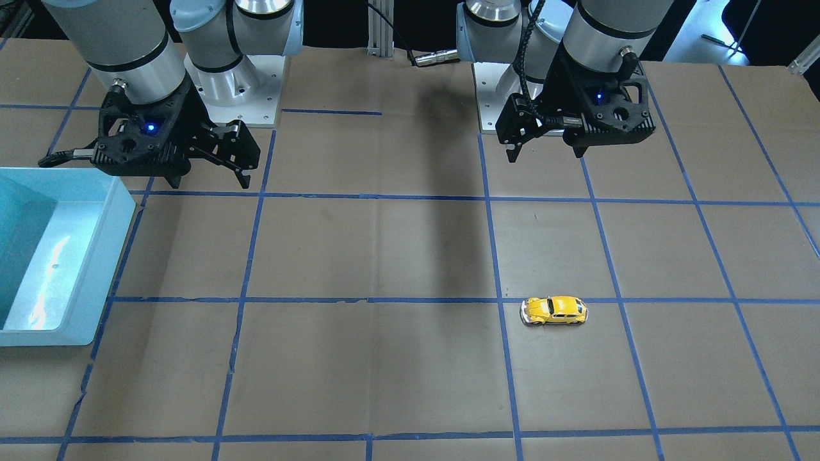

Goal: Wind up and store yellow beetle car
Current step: 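Move the left gripper down toward the yellow toy beetle car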

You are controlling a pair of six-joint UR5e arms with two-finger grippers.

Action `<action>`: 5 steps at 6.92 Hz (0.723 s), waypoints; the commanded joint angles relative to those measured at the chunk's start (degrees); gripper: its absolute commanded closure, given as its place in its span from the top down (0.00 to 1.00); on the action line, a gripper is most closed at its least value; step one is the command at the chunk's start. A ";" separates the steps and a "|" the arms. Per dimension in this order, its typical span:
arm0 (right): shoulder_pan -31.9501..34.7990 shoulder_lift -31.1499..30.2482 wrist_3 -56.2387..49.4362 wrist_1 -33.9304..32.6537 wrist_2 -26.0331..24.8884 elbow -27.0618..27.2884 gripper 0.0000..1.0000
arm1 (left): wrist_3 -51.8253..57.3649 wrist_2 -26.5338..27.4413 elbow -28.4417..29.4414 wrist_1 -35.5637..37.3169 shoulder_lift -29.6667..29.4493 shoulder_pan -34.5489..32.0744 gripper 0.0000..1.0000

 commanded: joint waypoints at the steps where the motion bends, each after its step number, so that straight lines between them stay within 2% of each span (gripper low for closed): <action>1: 0.00 0.02 0.04 -0.04 -0.01 0.00 1.00 | -0.15 0.07 0.02 0.00 -0.02 -0.06 1.00; 3: -0.17 0.02 -0.05 0.05 -0.01 0.00 1.00 | 0.72 -0.01 -0.16 0.09 -0.37 0.02 1.00; 4: -0.17 0.02 -0.05 0.05 -0.01 0.09 1.00 | 0.99 -0.02 0.10 2.61 -1.77 0.11 1.00; 5: -0.17 0.02 -0.05 0.05 0.08 0.09 1.00 | 7.95 -0.10 -0.94 2.38 -1.70 0.46 1.00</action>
